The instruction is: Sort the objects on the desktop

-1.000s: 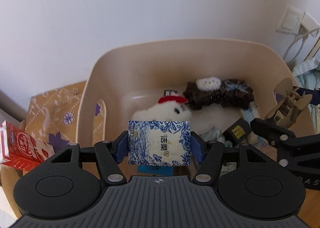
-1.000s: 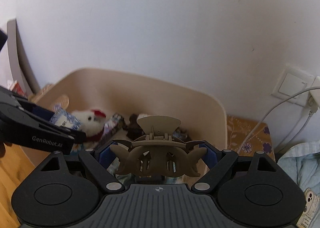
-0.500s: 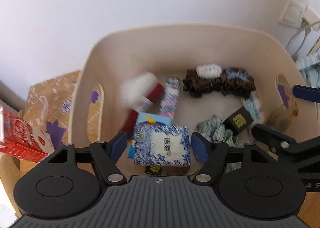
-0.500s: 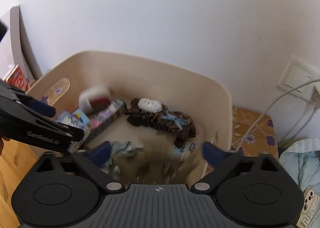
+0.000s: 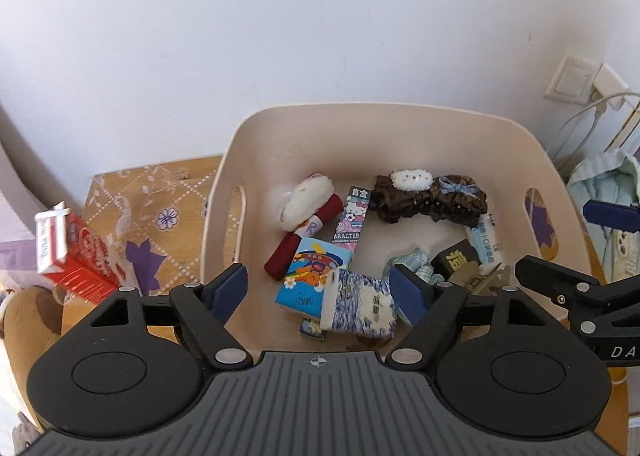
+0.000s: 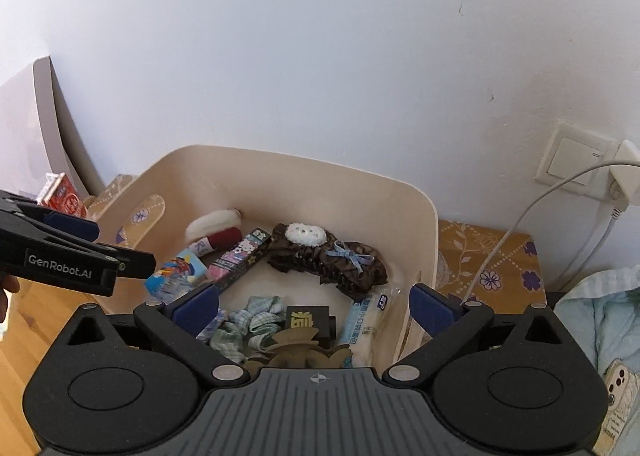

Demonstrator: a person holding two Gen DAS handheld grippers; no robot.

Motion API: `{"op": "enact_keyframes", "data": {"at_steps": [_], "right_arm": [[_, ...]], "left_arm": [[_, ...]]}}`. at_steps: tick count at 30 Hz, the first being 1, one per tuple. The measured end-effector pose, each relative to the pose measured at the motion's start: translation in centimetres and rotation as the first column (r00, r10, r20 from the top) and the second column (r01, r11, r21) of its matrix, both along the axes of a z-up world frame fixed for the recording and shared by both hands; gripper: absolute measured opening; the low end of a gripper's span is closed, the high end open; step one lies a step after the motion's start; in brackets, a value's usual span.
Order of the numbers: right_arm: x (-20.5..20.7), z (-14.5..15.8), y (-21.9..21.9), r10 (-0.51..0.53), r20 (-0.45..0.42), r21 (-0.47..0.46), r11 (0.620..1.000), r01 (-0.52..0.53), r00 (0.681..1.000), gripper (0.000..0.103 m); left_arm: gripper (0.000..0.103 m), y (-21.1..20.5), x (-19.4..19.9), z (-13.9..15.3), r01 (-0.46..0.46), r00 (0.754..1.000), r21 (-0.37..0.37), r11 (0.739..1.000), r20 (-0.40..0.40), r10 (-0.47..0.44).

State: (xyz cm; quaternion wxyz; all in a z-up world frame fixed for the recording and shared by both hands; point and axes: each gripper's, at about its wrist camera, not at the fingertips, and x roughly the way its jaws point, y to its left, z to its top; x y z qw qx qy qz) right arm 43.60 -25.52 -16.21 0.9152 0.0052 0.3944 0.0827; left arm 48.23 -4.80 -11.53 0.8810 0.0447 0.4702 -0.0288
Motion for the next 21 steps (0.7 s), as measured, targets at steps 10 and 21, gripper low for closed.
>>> {"op": "enact_keyframes", "data": {"at_steps": [10, 21], "right_arm": [[-4.3, 3.5, 1.3, -0.026, 0.078, 0.002, 1.000, 0.026, 0.997, 0.103], [-12.5, 6.3, 3.2, -0.085, 0.123, 0.013, 0.996, 0.084, 0.989, 0.103]], "left_arm": [[0.080, 1.0, -6.1, 4.3, 0.008, 0.996, -0.002, 1.000, 0.085, -0.008], [0.080, 2.3, -15.3, 7.2, 0.028, 0.990, 0.002, 1.000, 0.137, -0.028]]}}
